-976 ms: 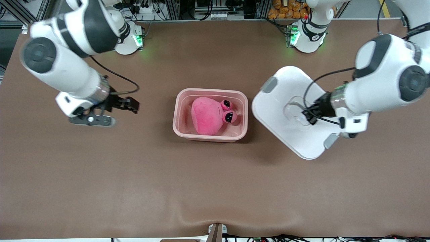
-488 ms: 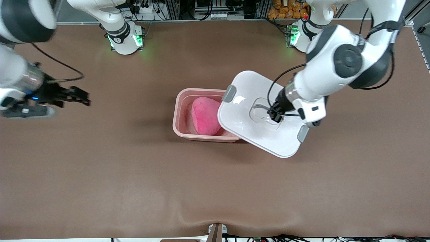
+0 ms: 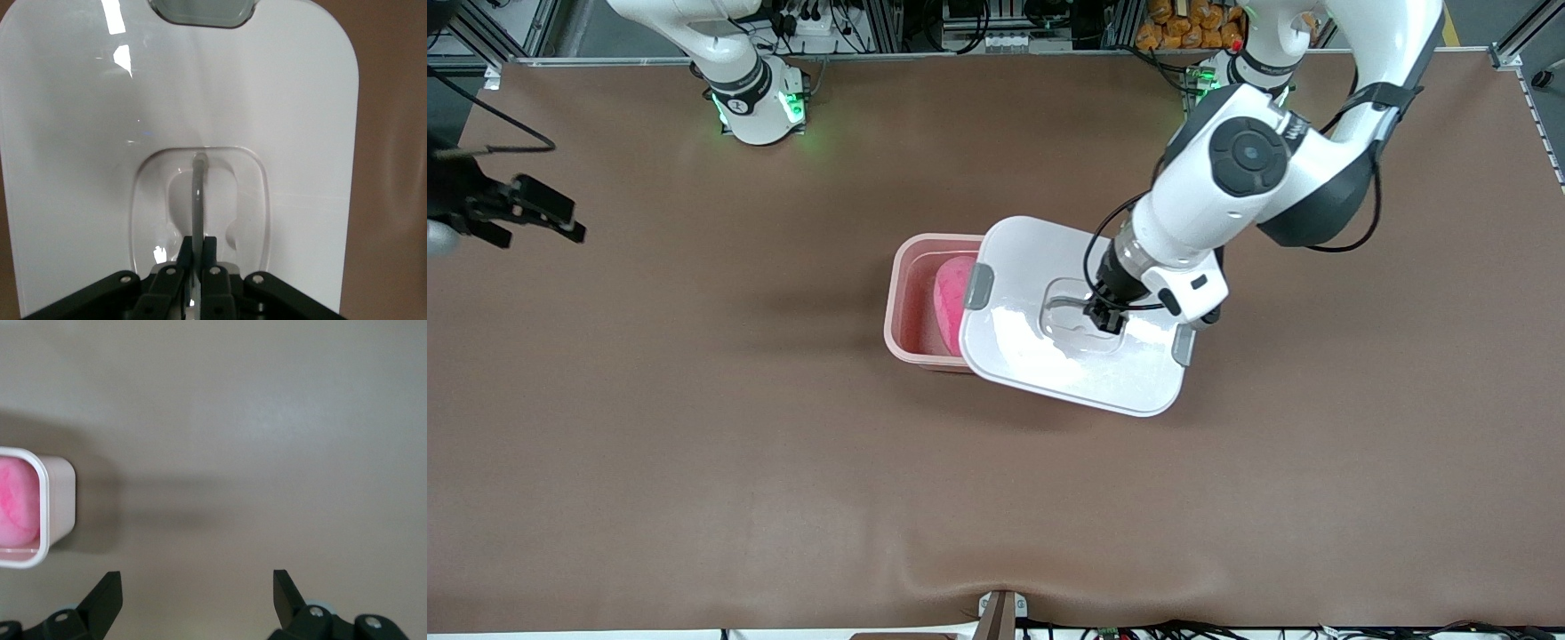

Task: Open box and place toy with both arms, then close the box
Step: 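Lower the white lid onto the box with the left gripper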

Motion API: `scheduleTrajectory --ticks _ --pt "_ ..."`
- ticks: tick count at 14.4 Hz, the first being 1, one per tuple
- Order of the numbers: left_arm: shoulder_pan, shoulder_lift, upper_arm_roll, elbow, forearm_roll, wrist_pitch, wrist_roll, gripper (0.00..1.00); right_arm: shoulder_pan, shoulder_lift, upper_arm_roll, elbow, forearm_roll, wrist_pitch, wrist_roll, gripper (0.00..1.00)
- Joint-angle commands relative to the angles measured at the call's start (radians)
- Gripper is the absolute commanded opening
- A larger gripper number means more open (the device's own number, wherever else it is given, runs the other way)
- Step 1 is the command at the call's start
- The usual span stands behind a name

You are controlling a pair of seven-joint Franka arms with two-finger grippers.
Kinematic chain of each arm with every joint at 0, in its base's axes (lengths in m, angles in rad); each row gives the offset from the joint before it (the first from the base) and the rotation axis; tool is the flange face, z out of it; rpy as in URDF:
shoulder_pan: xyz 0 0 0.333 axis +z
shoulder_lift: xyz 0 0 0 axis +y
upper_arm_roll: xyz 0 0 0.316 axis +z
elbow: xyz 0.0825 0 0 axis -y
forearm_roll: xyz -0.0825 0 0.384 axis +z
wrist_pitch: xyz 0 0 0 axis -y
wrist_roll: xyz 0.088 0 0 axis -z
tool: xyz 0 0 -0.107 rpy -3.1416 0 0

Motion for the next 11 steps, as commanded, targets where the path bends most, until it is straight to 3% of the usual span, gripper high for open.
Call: scheduleTrajectory --ticks 1,11 --pt "-0.073 0.048 0.004 0.032 0.129 0.022 -0.169 0.00 -0.039 -0.014 0.017 0.006 -0.017 -0.039 -0.021 1.00" --pt "-0.283 0.185 0.018 0.118 0.394 0.047 -0.543 0.00 -0.038 -0.004 0.015 0.021 -0.047 -0.067 -0.016 1.00"
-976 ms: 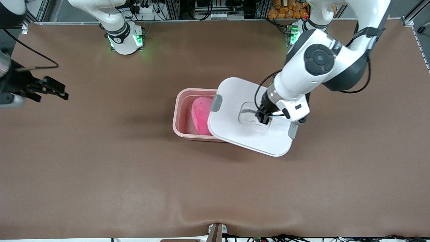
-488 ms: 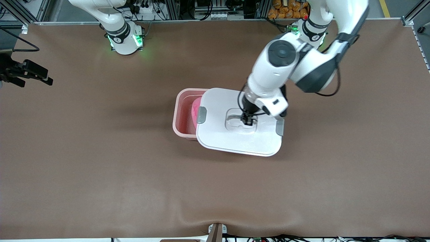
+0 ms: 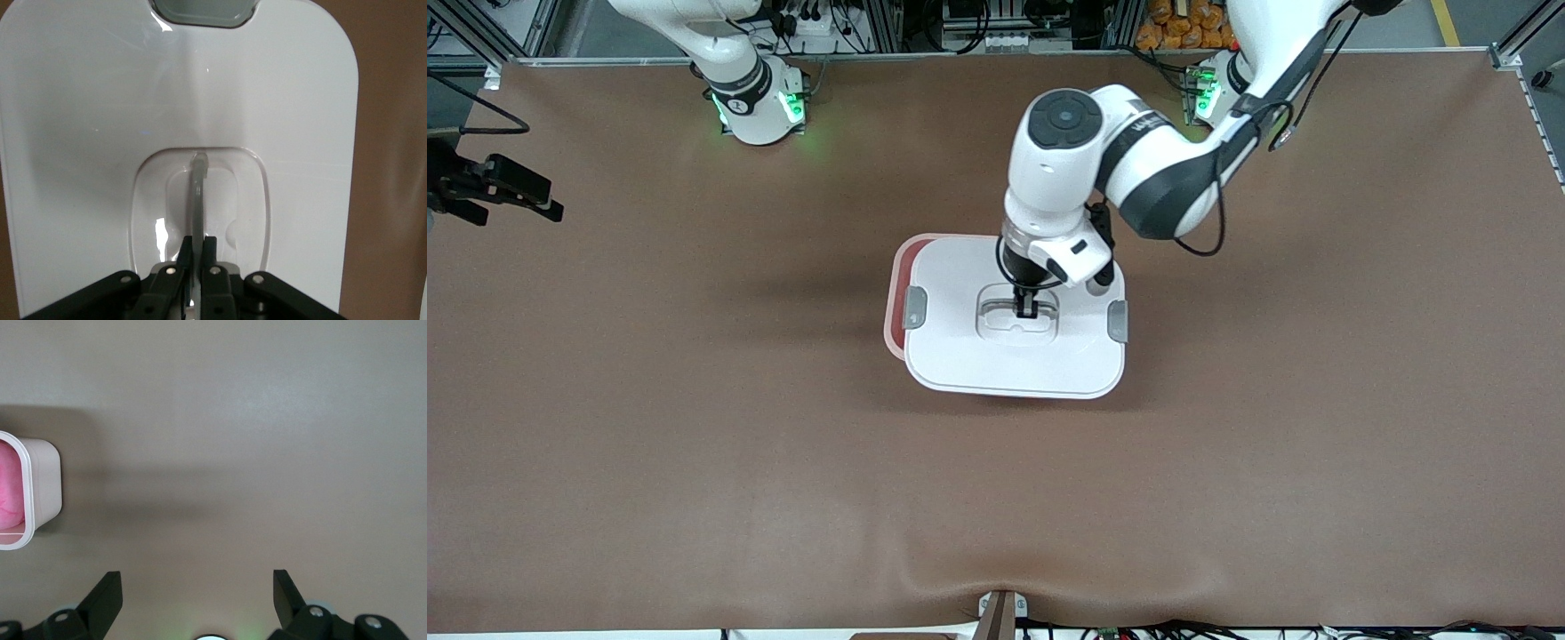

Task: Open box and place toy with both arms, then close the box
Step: 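Lower the white lid onto the box with the left gripper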

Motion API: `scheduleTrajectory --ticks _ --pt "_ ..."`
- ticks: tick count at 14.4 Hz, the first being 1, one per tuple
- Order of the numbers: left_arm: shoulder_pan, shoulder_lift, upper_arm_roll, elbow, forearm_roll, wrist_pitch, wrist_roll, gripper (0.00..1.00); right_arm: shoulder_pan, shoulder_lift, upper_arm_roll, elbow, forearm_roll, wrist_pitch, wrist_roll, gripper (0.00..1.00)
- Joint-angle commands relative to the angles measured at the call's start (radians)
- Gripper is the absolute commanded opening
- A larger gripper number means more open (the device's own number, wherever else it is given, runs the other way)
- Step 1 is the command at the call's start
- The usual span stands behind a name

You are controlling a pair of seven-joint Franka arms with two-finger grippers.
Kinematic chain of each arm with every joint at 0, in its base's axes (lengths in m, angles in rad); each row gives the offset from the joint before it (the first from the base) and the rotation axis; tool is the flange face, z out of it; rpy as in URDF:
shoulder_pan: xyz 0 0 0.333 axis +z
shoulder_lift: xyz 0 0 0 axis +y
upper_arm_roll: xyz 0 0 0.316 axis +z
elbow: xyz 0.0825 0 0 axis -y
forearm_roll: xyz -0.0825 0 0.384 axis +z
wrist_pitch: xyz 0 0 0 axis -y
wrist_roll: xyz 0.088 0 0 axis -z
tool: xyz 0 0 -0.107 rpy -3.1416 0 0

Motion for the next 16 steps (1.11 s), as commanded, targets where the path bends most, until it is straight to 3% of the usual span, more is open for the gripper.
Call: scheduleTrajectory --ticks 1,5,16 --pt "-0.072 0.055 0.023 0.044 0.089 0.001 -0.097 0.00 -0.015 0.002 0.015 0.010 -0.021 -0.012 -0.003 1.00" --pt "-0.174 0.068 0.101 0.059 0.095 0.001 -0.129 0.00 -0.018 0.019 0.013 0.021 -0.004 0.001 0.005 1.00" --pt "-0.203 0.095 0.105 0.059 0.095 0.007 -0.117 0.00 -0.001 0.022 0.015 0.032 0.000 -0.008 0.002 1.00"
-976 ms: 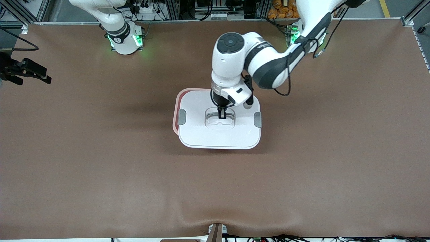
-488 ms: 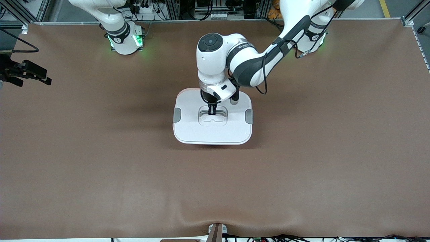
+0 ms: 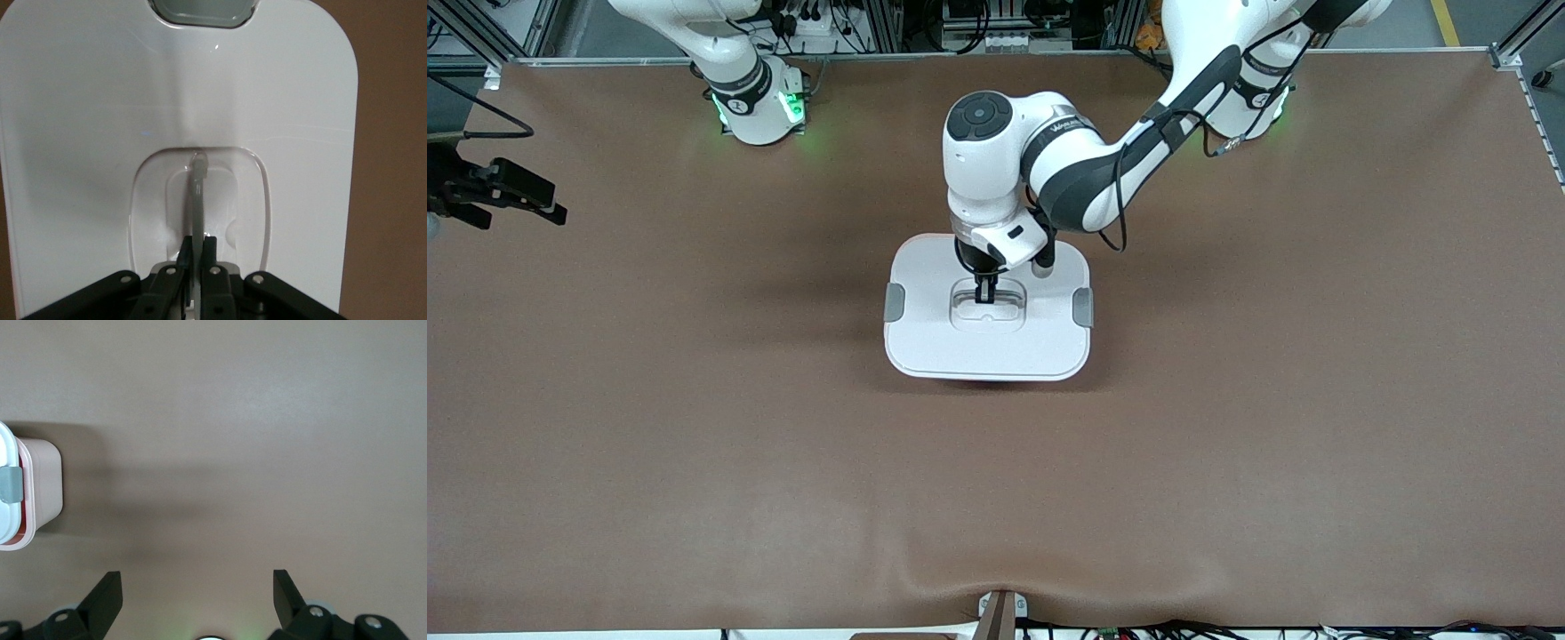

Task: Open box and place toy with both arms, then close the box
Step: 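Lower the white lid onto the box with the left gripper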

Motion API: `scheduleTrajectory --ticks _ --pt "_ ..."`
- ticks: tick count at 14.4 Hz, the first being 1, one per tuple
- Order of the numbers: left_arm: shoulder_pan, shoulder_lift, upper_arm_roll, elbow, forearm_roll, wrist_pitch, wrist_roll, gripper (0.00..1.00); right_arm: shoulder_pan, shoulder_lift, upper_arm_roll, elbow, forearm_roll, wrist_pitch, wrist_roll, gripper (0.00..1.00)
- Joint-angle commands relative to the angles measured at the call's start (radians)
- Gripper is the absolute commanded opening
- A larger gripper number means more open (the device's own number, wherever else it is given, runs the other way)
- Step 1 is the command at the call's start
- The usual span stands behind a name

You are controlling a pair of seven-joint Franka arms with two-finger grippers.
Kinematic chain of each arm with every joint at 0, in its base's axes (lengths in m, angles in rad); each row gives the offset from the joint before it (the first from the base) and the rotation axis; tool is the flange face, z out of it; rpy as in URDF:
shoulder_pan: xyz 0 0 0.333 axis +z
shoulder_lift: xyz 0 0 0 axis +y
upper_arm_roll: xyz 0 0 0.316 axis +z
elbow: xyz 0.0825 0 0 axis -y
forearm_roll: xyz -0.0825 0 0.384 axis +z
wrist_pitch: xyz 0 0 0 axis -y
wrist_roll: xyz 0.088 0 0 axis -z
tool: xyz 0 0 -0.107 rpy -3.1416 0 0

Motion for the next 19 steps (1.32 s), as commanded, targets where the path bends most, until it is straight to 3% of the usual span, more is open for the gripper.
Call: scheduleTrajectory --ticks 1,19 --pt "-0.018 0.016 0.008 0.033 0.026 -0.001 -0.005 0.00 -0.002 0.011 0.004 0.022 0.000 -0.013 0.002 1.00" --pt "-0.024 0.007 0.007 0.009 0.017 -0.013 -0.019 0.00 -0.005 0.007 0.000 0.025 -0.019 -0.025 0.003 1.00"
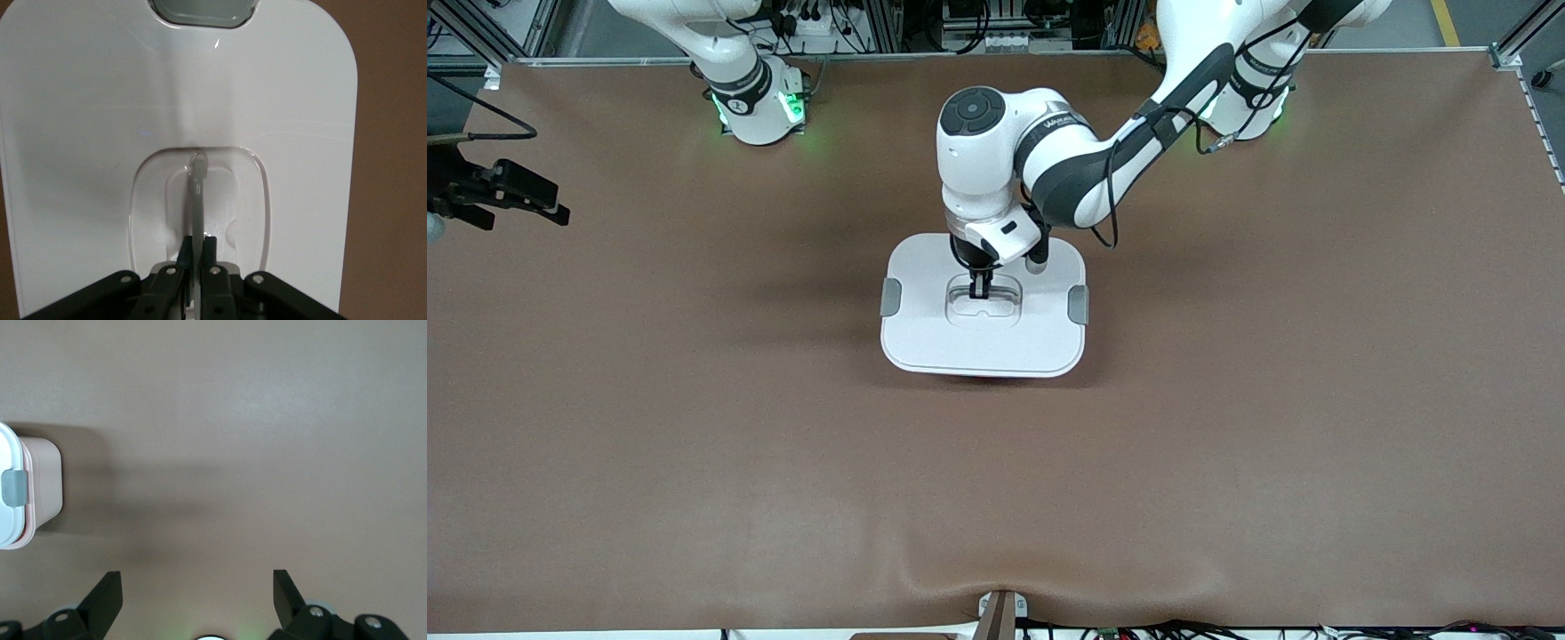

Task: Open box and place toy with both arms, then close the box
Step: 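Lower the white lid onto the box with the left gripper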

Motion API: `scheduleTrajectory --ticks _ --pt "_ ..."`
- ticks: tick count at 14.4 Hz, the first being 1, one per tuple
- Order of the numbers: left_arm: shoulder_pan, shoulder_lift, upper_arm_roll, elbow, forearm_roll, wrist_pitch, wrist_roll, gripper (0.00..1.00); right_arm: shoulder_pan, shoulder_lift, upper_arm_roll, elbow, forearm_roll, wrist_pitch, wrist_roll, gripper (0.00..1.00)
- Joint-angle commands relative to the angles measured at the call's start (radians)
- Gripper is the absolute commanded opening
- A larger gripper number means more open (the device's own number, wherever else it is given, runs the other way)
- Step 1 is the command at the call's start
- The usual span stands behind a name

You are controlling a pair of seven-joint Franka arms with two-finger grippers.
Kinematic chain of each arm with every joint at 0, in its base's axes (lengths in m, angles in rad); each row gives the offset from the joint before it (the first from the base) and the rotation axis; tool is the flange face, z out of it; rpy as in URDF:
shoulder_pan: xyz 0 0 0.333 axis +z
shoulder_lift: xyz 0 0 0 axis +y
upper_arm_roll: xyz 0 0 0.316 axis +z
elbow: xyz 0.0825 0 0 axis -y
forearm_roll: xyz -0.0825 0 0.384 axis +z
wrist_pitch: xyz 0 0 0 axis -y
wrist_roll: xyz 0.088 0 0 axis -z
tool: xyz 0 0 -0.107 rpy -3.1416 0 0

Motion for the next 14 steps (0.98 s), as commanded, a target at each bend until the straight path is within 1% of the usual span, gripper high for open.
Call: scheduleTrajectory --ticks 1,4,14 --pt "-0.014 0.006 0.007 0.003 0.013 -0.010 -0.018 0.00 -0.007 0.003 0.002 0.029 -0.025 -0.046 0.002 1.00" --pt "-0.014 0.007 0.005 0.000 0.012 -0.010 -0.018 0.00 -0.008 0.003 0.004 0.048 -0.027 -0.093 0.002 1.00" --pt "-0.026 0.001 0.005 -0.009 0.010 -0.019 -0.037 0.00 -0.013 0.003 0.001 0.051 -0.029 -0.083 0.023 1.00"
